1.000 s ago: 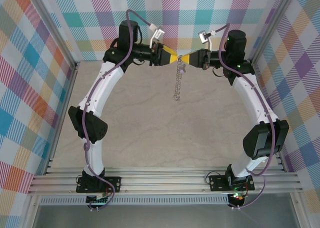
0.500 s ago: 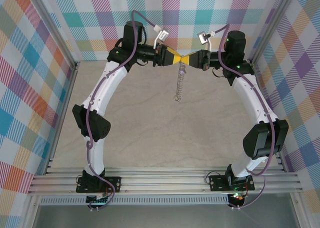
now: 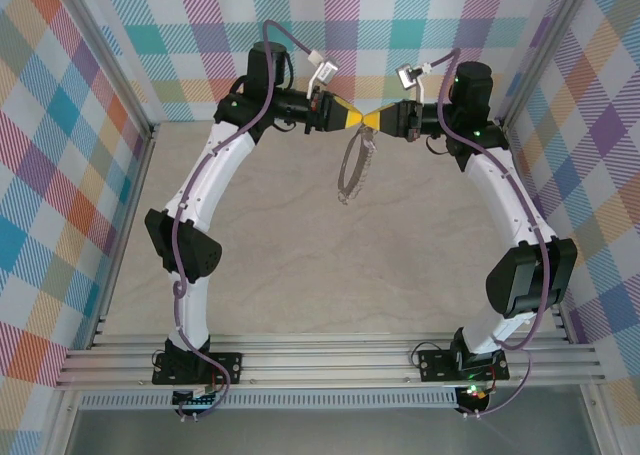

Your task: Put the keys on the keyring

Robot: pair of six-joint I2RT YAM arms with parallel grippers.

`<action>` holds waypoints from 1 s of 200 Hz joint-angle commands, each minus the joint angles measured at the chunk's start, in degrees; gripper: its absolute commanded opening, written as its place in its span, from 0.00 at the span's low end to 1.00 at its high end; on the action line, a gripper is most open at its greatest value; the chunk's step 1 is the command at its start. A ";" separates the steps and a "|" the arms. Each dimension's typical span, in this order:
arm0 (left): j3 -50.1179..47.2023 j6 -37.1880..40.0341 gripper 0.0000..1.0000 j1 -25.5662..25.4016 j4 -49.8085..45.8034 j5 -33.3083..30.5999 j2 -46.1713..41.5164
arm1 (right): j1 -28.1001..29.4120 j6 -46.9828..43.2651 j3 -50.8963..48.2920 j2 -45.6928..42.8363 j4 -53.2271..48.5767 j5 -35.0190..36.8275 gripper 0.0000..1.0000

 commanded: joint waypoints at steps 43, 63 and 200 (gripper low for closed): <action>-2.79 -7.74 0.00 -1.99 8.87 -3.81 -3.10 | -0.11 5.84 -5.23 -2.04 10.48 4.48 0.44; -6.98 -11.60 0.00 -1.95 15.69 -6.01 -5.21 | -0.13 7.55 -8.21 -3.32 13.67 5.11 0.45; -20.15 -23.89 0.00 -1.45 36.98 -10.54 -10.81 | -4.68 18.25 -26.04 -14.79 32.03 16.77 0.60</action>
